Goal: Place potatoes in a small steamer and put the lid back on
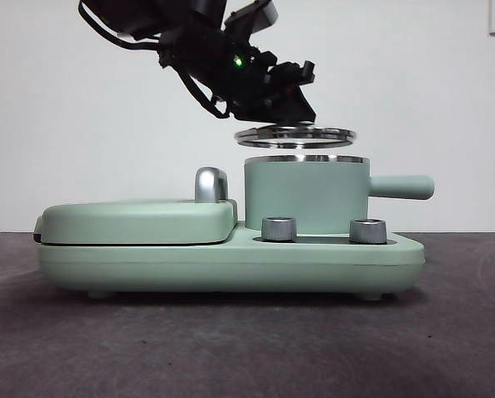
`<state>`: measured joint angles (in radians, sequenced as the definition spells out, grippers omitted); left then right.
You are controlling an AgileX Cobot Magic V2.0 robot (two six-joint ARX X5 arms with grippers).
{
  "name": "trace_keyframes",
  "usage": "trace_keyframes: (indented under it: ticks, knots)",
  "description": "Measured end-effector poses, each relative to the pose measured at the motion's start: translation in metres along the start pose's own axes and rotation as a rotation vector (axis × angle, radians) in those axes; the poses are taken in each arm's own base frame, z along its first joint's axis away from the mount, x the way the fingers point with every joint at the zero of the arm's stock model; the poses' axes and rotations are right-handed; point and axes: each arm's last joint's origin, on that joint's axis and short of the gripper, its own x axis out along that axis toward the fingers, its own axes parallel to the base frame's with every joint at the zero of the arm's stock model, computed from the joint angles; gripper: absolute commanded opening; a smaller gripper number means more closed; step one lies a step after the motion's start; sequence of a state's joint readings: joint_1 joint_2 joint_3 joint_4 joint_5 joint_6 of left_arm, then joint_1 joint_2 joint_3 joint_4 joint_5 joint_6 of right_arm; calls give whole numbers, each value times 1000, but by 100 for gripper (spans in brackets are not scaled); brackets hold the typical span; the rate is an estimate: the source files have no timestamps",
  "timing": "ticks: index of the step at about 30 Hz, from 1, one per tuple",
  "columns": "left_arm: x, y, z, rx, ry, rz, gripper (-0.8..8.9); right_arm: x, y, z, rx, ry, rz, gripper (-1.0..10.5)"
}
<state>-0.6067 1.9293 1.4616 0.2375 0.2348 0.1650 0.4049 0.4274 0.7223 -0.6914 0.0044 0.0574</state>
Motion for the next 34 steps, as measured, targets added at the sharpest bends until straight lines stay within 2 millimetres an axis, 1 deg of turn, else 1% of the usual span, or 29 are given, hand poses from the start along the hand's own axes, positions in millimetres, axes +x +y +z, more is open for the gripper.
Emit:
trace_keyframes:
  ticks: [6, 13, 18, 34]
  knots:
    - [5, -4, -4, 1, -5, -48, 9, 0, 0, 0, 0, 0, 0, 317]
    - [8, -5, -7, 0, -3, -60, 9, 0, 0, 0, 0, 0, 0, 317]
    - [11, -5, -13, -4, 11, -65, 9, 0, 0, 0, 0, 0, 0, 317]
    - [14, -5, -18, -8, 26, -69, 9, 0, 0, 0, 1, 0, 0, 317]
